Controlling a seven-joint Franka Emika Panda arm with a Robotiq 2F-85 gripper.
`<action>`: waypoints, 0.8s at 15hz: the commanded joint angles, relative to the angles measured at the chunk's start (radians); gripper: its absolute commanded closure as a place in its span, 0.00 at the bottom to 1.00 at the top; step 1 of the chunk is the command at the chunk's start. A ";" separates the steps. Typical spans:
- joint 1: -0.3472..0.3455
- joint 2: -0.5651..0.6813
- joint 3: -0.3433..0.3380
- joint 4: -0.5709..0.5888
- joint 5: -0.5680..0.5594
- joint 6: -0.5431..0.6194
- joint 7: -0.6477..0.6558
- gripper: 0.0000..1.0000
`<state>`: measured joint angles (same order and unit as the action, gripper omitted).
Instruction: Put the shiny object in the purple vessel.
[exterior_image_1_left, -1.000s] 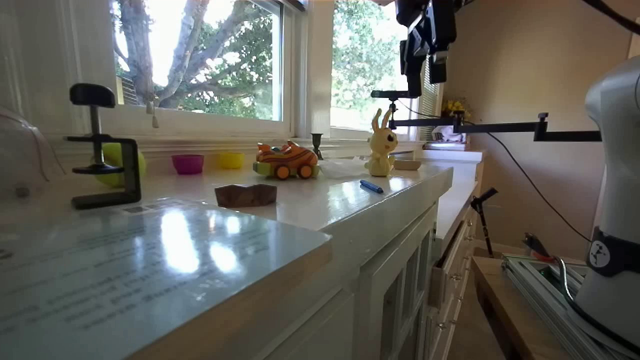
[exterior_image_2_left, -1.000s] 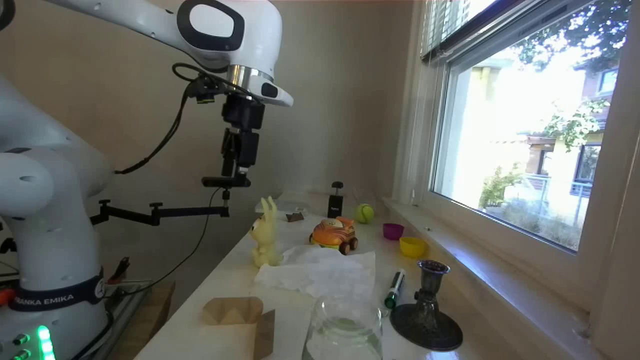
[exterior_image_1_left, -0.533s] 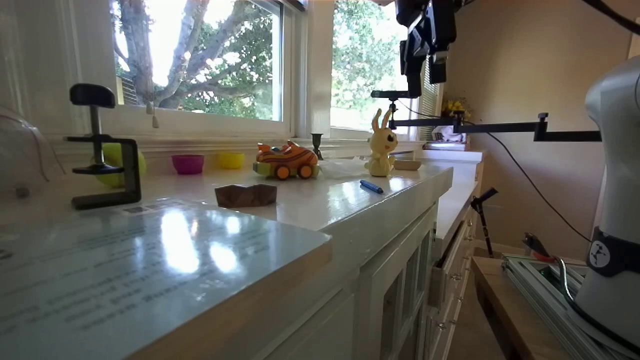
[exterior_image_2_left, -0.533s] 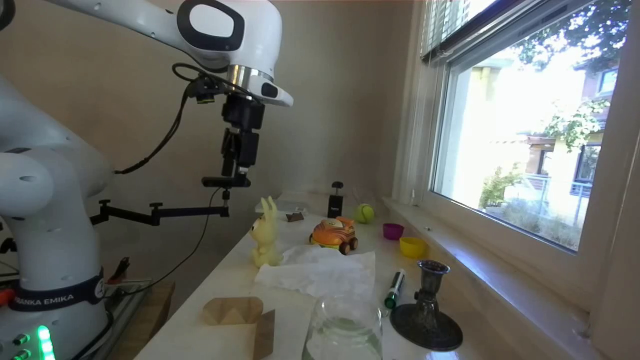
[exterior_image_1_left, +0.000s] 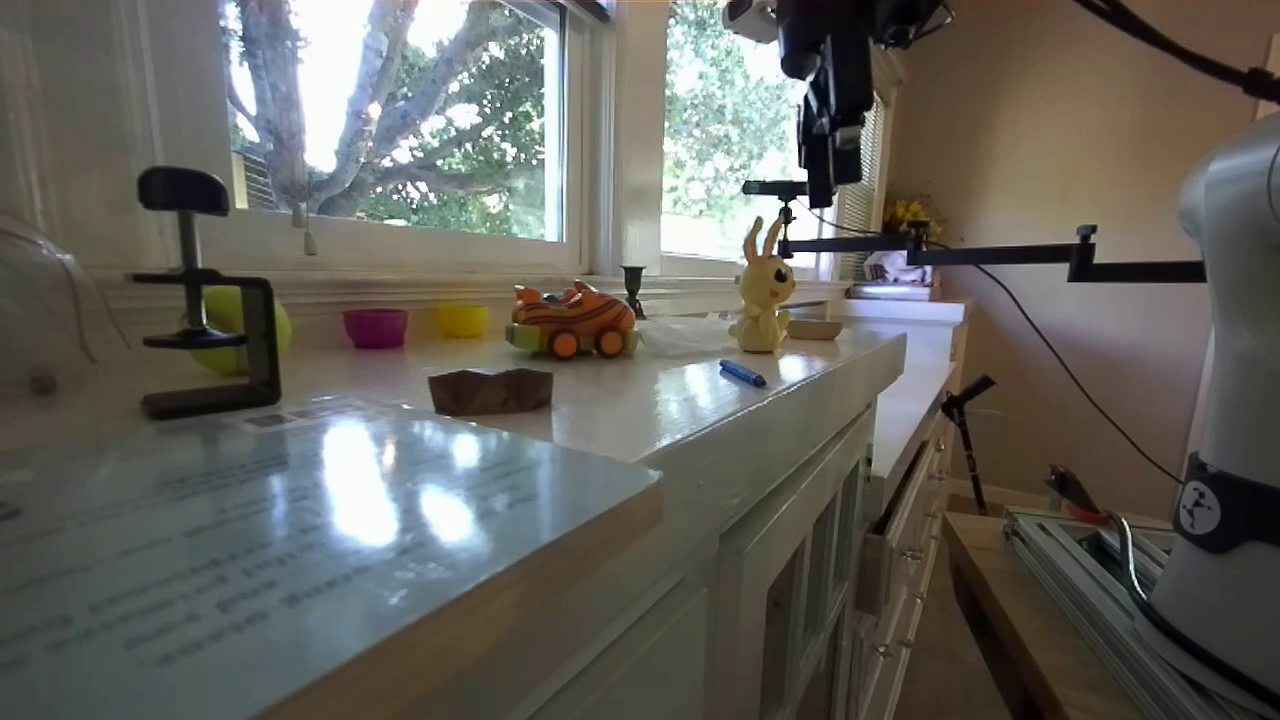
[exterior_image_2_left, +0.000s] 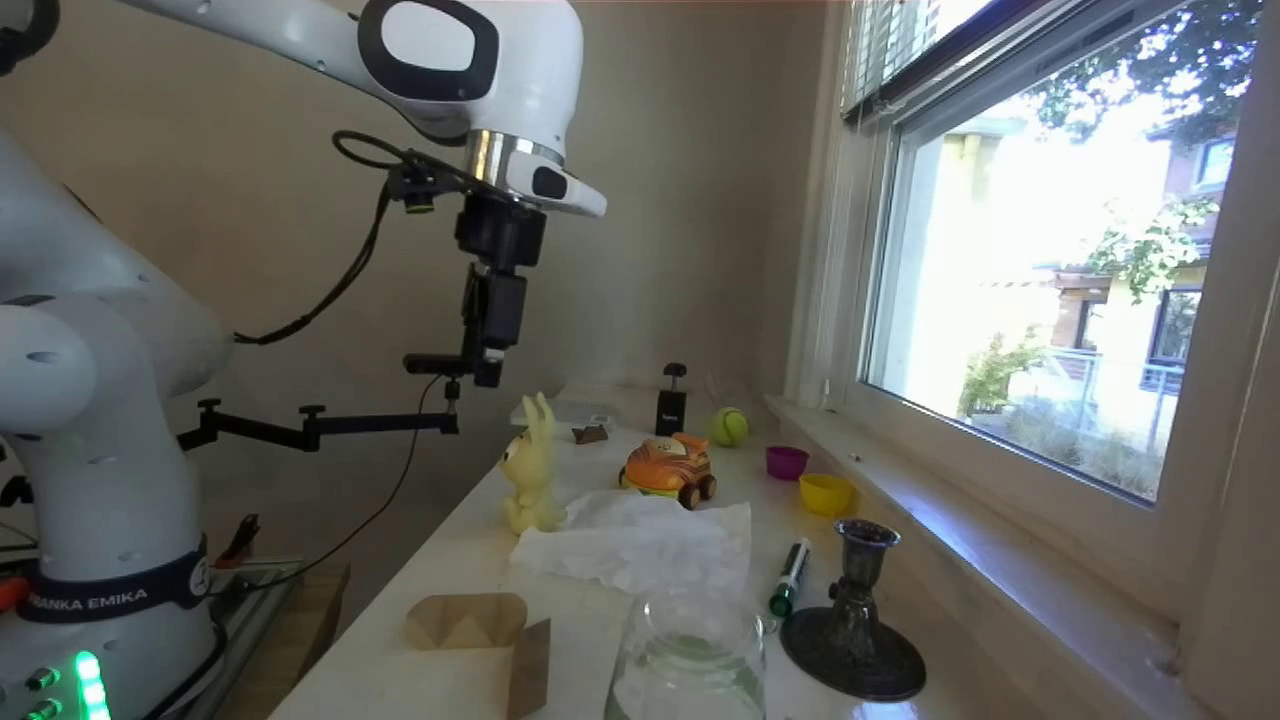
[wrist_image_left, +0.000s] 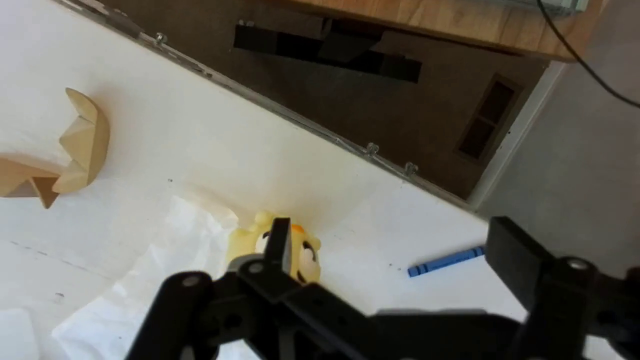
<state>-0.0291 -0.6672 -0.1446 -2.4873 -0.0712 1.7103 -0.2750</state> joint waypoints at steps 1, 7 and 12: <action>-0.012 0.200 0.029 0.159 0.020 0.045 0.129 0.00; -0.079 0.343 0.012 0.283 -0.025 0.065 0.245 0.00; -0.154 0.399 -0.022 0.306 -0.031 0.134 0.348 0.00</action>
<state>-0.1482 -0.3072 -0.1552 -2.2112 -0.0788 1.8149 0.0034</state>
